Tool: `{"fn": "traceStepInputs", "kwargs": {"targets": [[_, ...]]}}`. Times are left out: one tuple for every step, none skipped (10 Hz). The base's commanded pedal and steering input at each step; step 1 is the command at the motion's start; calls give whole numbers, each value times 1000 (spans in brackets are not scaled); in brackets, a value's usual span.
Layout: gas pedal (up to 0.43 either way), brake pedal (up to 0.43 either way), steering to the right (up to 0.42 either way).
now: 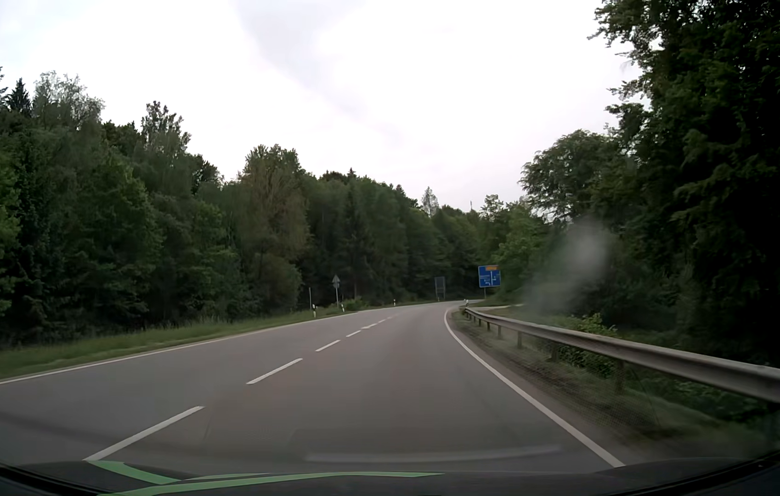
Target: Follow the waypoints while adhering to traffic rules and regulations
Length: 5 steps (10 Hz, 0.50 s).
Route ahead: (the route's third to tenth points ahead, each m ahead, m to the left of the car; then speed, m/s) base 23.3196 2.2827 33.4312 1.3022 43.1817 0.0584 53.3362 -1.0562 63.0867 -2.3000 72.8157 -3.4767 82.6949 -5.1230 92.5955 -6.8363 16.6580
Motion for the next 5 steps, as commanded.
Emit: {"fn": "traceStepInputs", "kwargs": {"targets": [[209,0,12],[209,0,11],[209,0,11],[209,0,12],[209,0,12]]}}
